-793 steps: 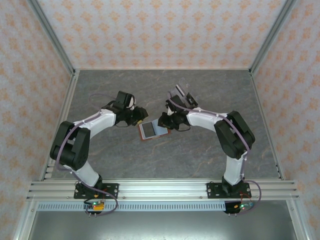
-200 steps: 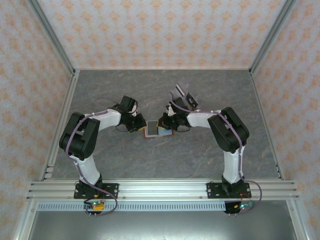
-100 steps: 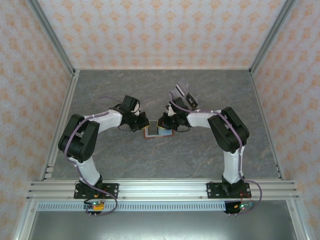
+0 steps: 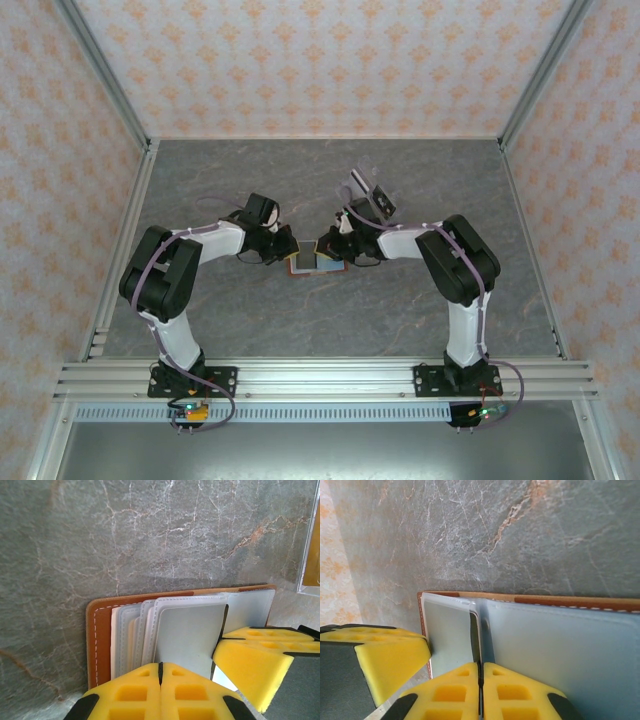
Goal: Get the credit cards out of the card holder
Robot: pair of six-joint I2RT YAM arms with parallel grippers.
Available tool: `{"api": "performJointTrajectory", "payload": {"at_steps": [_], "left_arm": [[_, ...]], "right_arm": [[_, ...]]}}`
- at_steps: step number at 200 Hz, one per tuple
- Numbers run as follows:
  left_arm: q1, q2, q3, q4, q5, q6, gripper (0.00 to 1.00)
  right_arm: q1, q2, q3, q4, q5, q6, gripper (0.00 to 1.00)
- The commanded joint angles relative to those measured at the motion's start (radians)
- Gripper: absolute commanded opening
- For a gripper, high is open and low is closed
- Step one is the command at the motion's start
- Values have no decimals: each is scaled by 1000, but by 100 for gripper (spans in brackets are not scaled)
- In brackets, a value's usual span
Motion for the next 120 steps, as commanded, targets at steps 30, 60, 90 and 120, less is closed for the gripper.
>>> {"api": "performJointTrajectory", "payload": {"at_steps": [30, 60, 90, 120], "left_arm": [[-3, 18, -42, -25, -24, -2, 6], [-1, -5, -33, -45, -29, 12, 12], [-1, -17, -40, -40, -20, 10, 16], [-2, -11, -43, -26, -8, 8, 17]], "right_arm": [[-13, -23, -33, 49, 23, 29, 0], [-21, -48, -53, 40, 55, 14, 0], [-40, -62, -68, 30, 56, -2, 0], [-41, -58, -67, 25, 47, -10, 0]]}}
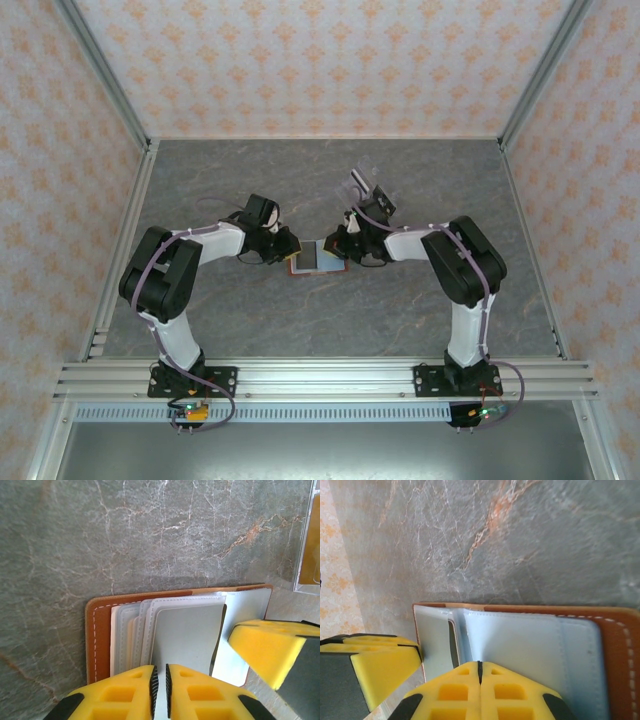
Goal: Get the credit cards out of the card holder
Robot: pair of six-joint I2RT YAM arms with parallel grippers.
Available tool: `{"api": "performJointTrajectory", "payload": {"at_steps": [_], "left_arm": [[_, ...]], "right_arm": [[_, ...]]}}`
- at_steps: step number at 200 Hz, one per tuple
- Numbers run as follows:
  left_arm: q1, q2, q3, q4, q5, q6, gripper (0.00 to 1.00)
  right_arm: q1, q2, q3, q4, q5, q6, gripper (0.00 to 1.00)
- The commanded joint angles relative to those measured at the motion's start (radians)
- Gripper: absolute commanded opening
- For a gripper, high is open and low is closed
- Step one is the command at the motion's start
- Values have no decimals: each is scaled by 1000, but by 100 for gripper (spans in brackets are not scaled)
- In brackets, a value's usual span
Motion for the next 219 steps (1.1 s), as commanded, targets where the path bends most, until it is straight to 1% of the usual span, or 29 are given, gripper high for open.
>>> {"api": "performJointTrajectory", "payload": {"at_steps": [1, 17, 35, 44, 63, 95, 131, 147, 181, 197, 219], "left_arm": [[-2, -5, -30, -45, -11, 10, 17], [-2, 5, -28, -33, 2, 5, 17], [-2, 14, -25, -35, 2, 3, 16], [-2, 17, -23, -35, 2, 2, 16], [-2, 28, -22, -32, 5, -1, 14], [-2, 34, -23, -29, 4, -9, 13], [-2, 37, -23, -31, -3, -17, 13], [-2, 34, -23, -33, -6, -18, 13], [-3, 26, -19, -38, -7, -17, 13], [-3, 22, -14, -38, -1, -17, 13], [-4, 8, -10, -43, 2, -16, 13]], "right_arm": [[-5, -27, -15, -13, 29, -23, 0], [-5, -19, -9, -3, 2, -20, 0], [-5, -20, -4, -3, -24, -22, 8], [-5, -16, 5, -19, -31, -27, 14], [5, -7, 25, -53, -49, -42, 19], [37, 3, 57, -133, -31, -76, 20], [45, -11, 56, -184, -5, -92, 20], [49, -47, 44, -208, 37, -105, 20], [65, -130, 79, -342, 133, -167, 21], [77, -131, 101, -377, 130, -179, 22], [98, -111, 104, -365, 106, -150, 22]]}}
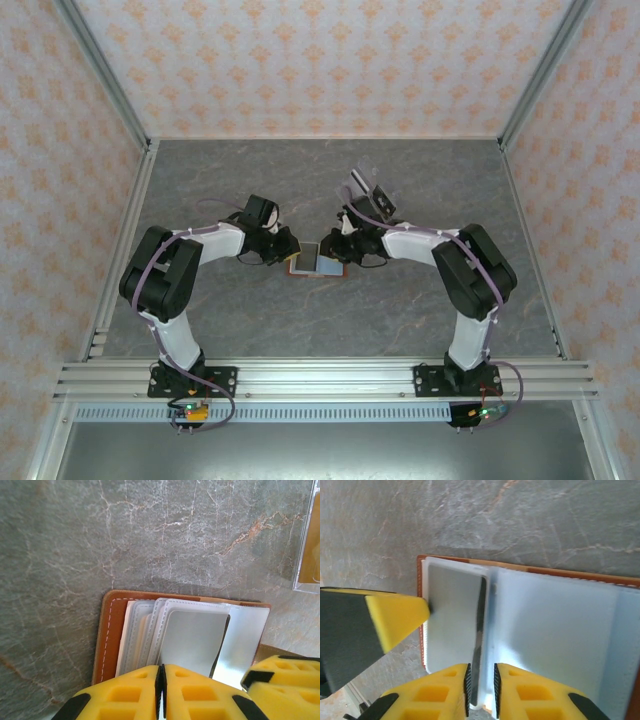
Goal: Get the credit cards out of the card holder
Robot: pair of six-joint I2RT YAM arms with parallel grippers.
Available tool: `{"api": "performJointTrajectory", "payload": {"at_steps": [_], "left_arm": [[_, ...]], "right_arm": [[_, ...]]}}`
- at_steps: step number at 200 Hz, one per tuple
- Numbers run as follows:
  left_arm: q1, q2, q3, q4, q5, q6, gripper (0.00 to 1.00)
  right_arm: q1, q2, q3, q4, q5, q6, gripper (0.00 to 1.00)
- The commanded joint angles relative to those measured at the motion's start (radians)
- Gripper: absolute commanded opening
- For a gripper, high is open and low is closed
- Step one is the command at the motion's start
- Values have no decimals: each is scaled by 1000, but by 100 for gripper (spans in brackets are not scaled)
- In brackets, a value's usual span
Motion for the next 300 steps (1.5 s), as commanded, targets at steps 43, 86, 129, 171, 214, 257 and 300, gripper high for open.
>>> {"api": "performJointTrajectory", "payload": {"at_steps": [43, 86, 129, 171, 214, 257, 300], "left_arm": [[-4, 10, -7, -55, -21, -6, 13], [-3, 24, -19, -38, -20, -14, 13], [-3, 25, -26, -32, -19, -18, 12], [-4, 22, -35, -21, -19, -24, 12], [-3, 22, -46, -14, -17, -27, 12], [-4, 11, -12, -32, 7, -18, 13], [-2, -56, 62, -106, 8, 23, 22]], "right_arm": [[32, 25, -21, 45, -30, 105, 21], [32, 47, -33, 60, -31, 128, 20], [32, 71, -34, 77, -48, 135, 17], [32, 84, -33, 114, -63, 142, 15], [32, 98, -35, 145, -72, 149, 14], [26, 81, -56, 187, -71, 159, 1], [11, 54, -80, 183, -63, 147, 0]]}}
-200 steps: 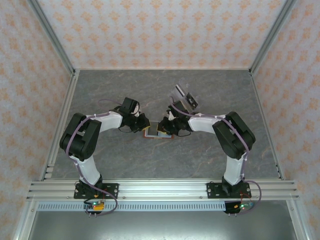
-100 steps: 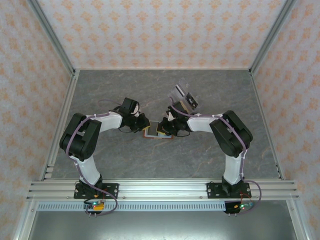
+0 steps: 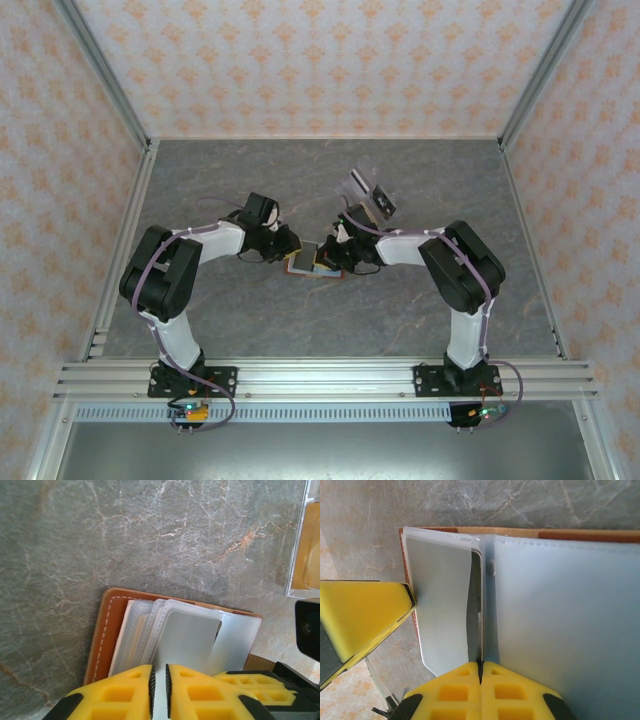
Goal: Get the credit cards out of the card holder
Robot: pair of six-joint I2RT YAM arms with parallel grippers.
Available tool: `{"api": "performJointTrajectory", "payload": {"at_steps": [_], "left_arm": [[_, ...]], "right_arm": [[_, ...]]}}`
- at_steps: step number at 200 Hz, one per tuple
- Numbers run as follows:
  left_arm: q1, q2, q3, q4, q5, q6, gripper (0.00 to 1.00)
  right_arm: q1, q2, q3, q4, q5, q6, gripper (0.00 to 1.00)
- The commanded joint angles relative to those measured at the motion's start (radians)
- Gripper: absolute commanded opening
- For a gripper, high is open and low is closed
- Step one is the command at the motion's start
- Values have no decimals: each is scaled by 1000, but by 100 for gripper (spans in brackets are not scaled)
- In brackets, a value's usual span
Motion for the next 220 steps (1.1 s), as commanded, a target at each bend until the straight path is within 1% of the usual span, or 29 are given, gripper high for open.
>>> {"api": "performJointTrajectory", "payload": {"at_steps": [1, 20, 39, 55, 85, 112, 220], "left_arm": [[-4, -57, 38, -93, 7, 34, 22], [-3, -81, 46, -131, -16, 63, 22], [3, -99, 33, -175, -70, 93, 19], [4, -94, 21, -175, -65, 100, 17], [1, -64, 5, -130, -17, 89, 14], [-9, -26, 9, -115, -7, 84, 12], [-8, 35, -4, -102, -27, 73, 9]], "right_arm": [[-10, -20, -24, 14, 23, -7, 0], [-16, -26, -27, 2, 26, -19, 0], [-18, -32, -25, -8, 27, -27, 0], [-19, -32, -20, -18, 33, -33, 0], [-19, -25, -1, -61, 40, -51, 0], [-21, -24, 8, -87, 45, -64, 0], [-47, -68, -17, -104, 63, -82, 0]]}}
